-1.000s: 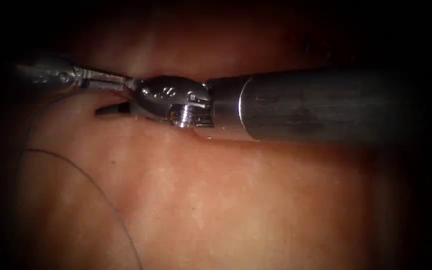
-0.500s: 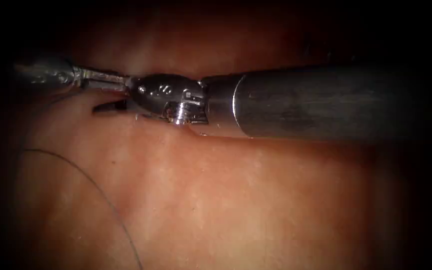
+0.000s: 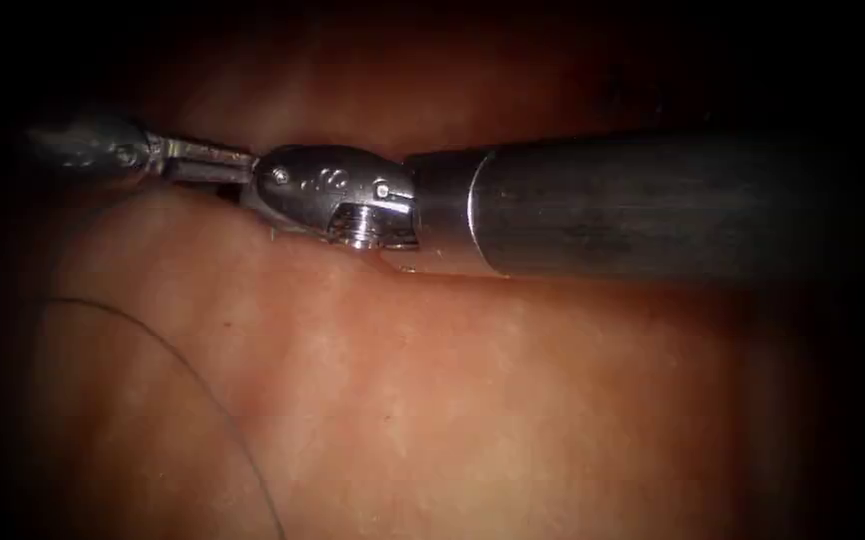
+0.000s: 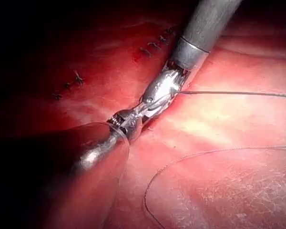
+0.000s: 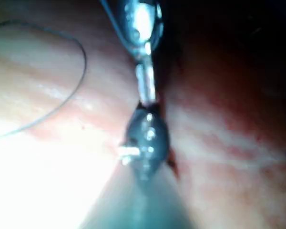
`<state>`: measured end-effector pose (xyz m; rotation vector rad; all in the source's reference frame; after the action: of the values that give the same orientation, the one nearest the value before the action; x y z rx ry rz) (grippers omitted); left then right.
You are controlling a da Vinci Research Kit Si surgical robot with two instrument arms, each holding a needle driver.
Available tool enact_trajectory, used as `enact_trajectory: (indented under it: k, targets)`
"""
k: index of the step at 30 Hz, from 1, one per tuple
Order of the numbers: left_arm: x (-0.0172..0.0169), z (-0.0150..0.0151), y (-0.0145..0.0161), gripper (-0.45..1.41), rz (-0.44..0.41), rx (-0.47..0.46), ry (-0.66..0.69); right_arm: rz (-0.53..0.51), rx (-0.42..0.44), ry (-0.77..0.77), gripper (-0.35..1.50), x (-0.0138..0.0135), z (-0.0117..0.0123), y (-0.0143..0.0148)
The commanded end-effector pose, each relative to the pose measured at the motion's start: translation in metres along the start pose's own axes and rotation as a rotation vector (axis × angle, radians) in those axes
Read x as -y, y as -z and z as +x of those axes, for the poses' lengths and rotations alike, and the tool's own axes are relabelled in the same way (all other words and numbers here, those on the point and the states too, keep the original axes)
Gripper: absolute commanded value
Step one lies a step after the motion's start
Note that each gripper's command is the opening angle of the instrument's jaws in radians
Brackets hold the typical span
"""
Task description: Wound Closure
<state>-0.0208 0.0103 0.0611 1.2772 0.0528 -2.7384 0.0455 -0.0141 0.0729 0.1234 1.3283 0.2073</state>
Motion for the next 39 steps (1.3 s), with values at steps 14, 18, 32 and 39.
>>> enact_trajectory:
  k: [14,18,32,39]
  targets:
    - [0.0014,-0.0013,0.0015,-0.45,0.010,-0.019,-0.001,-0.004,0.034,-0.031,1.48,0.0009,-0.0022,0.0011]
    - [0.0016,-0.0018,0.0023,-0.45,0.019,-0.014,0.000,0.014,0.026,-0.042,1.48,0.0005,-0.0011,0.0032]
    - [0.0021,-0.0071,0.0044,-0.45,0.061,0.043,0.013,-0.023,-0.001,-0.061,1.48,-0.0007,0.0007,0.0071]
    - [0.0016,-0.0058,0.0029,-0.45,0.046,0.020,0.023,-0.041,0.014,-0.054,1.48,-0.0007,-0.0001,0.0040]
